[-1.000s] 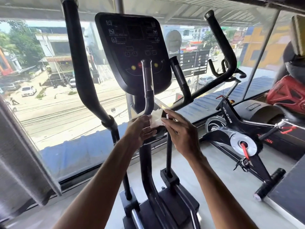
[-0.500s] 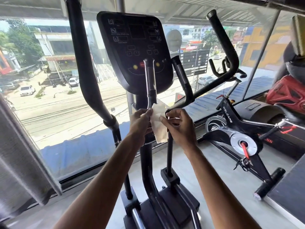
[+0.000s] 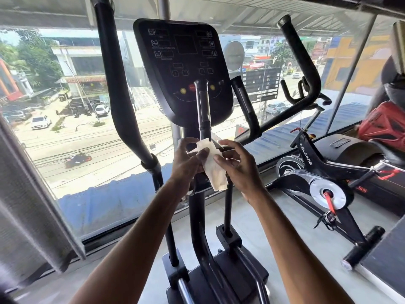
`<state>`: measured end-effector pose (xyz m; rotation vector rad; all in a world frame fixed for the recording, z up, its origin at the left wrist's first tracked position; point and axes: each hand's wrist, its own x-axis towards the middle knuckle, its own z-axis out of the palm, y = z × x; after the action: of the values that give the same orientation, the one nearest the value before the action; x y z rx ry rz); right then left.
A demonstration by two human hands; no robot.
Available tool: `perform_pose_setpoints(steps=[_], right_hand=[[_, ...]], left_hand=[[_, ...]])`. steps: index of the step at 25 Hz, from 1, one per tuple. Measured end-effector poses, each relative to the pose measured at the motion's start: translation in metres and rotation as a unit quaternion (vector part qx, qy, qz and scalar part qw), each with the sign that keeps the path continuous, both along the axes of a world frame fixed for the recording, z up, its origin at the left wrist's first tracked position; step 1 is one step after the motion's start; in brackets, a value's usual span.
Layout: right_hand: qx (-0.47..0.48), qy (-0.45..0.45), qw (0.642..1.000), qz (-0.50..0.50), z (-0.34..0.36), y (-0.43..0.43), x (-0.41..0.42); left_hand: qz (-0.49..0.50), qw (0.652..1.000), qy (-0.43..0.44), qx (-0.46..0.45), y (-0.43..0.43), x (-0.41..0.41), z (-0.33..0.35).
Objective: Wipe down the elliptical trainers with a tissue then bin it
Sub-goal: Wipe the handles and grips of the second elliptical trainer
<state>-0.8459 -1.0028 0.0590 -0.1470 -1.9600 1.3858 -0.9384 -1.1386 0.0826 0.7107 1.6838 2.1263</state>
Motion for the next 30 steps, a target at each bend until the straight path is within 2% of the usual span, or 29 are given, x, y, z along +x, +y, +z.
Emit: perform_pose_setpoints(steps=[3, 7, 10, 14, 16, 19, 22, 24, 26, 28, 30], right_hand=[[0.032, -0.009, 0.999, -0.002, -0.002, 0.005, -0.003], [-0.013, 0.002, 0.998, -0.055, -0.002, 0.01, -0.009], [-0.006, -0.019, 0.998, -0.066, 0.0, 0.014, -0.008], [0.059, -0.079, 0.994, -0.056, 0.007, 0.019, -0.003], [0.088, -0.064, 0.991, -0.078, 0.011, 0.021, -0.003], [0.064, -0.05, 0.996, -0.045, 0.015, 0.024, -0.005], [0.027, -0.04, 0.998, -0.028, 0.018, 0.023, -0.01], [0.056, -0.001, 0.991, -0.124, 0.017, 0.019, -0.016], [0.097, 0.067, 0.973, -0.2, 0.012, 0.016, -0.023], [0.119, 0.091, 0.972, -0.18, 0.01, 0.008, -0.03], [0.131, 0.07, 0.975, -0.166, 0.01, 0.001, -0.037]], left_hand=[[-0.046, 0.998, -0.034, 0.023, -0.003, -0.006, 0.003], [-0.129, 0.99, -0.034, 0.046, -0.007, -0.009, 0.003], [-0.08, 0.996, 0.018, 0.036, -0.007, -0.007, 0.006], [-0.016, 0.99, 0.139, -0.035, -0.005, -0.016, 0.011], [-0.003, 0.979, 0.188, -0.078, -0.004, -0.018, 0.014], [0.012, 0.962, 0.235, -0.137, 0.0, -0.018, 0.019], [0.02, 0.968, 0.207, -0.142, 0.003, -0.016, 0.024], [0.036, 0.981, 0.15, -0.119, 0.006, -0.016, 0.027], [0.082, 0.98, 0.137, -0.118, 0.012, -0.016, 0.029], [0.108, 0.979, 0.131, -0.115, 0.018, -0.016, 0.033], [0.099, 0.982, 0.118, -0.112, 0.023, -0.016, 0.037]])
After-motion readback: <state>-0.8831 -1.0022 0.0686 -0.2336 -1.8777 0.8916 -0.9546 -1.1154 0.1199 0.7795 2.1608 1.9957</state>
